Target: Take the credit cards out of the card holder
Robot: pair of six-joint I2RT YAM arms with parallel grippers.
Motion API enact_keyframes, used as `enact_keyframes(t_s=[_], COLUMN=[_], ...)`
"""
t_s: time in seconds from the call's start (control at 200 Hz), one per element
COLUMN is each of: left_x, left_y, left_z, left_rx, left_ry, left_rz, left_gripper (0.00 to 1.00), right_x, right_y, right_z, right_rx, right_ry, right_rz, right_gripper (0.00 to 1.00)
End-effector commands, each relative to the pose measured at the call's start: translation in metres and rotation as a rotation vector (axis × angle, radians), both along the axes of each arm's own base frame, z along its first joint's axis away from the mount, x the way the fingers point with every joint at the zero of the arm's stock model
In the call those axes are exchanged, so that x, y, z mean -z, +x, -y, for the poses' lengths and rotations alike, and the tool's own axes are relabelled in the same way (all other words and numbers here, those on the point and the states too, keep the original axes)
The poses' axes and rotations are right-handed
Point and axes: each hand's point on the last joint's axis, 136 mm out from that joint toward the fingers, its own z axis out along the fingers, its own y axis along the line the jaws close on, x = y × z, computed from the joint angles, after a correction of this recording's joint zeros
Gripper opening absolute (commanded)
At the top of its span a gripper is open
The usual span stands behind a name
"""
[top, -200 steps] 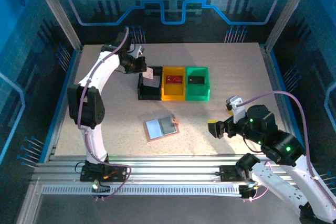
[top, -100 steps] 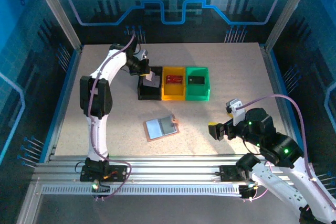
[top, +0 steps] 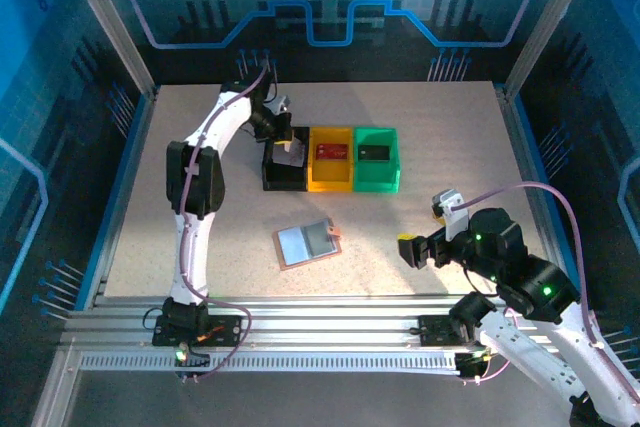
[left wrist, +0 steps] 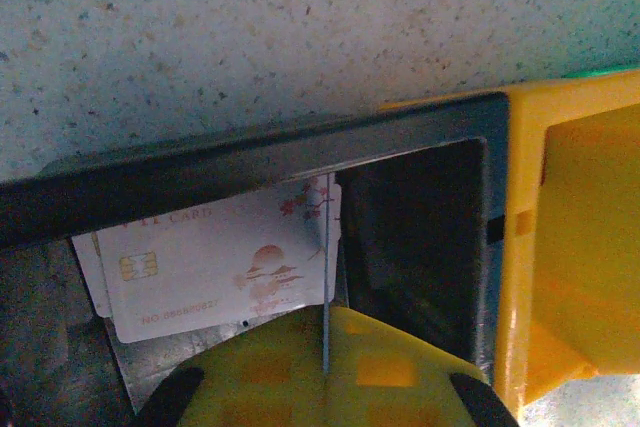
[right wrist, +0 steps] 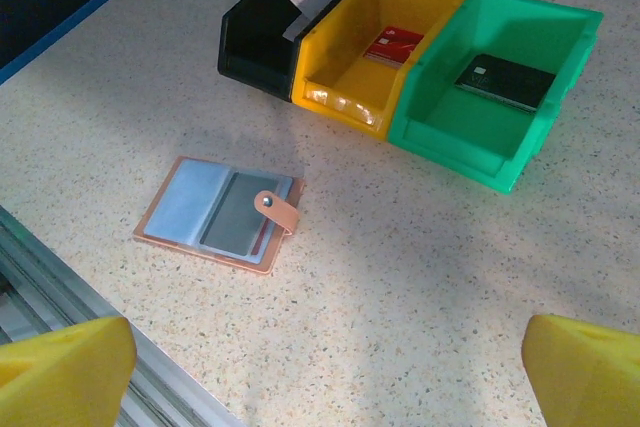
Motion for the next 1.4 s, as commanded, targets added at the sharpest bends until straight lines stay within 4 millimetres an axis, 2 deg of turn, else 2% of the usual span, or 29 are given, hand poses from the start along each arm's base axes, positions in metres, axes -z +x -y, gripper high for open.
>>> enact_keyframes(t_s=[0.0,0.275,1.0,1.101,1.391], left_x=[-0.001,0.000,0.002,0.000,-0.016], left_y=[-0.002,0.003,0.011,0.012,0.016], left_z=[0.003,0.002,0.002,0.001,-0.004], left_rx=[0.019,0.013,0.003,0.002,0.003], left_ry=[-0.009,-0.005,0.005,0.011,0.033], left_rz=[-0.016,-0.017,-0.017,-0.012,0.019], left_gripper=[0.00,0.00,0.13,0.19,0.21], right_x=[0.001,0.002,0.001,0.002,0.002], right_y=[0.001,0.000,-0.001,-0.001,-0.001], right_z=[0.002,0.003,0.004,0.004,0.005], right_rx=[0.016,0.019,0.017,0.018,0.020], right_ry=[0.008,0.004,-0.004,-0.004,-0.007], right_rz=[0.007,0.007,0.016,0.017,0.022], right_gripper=[1.00,1.00,1.00,1.00,1.00])
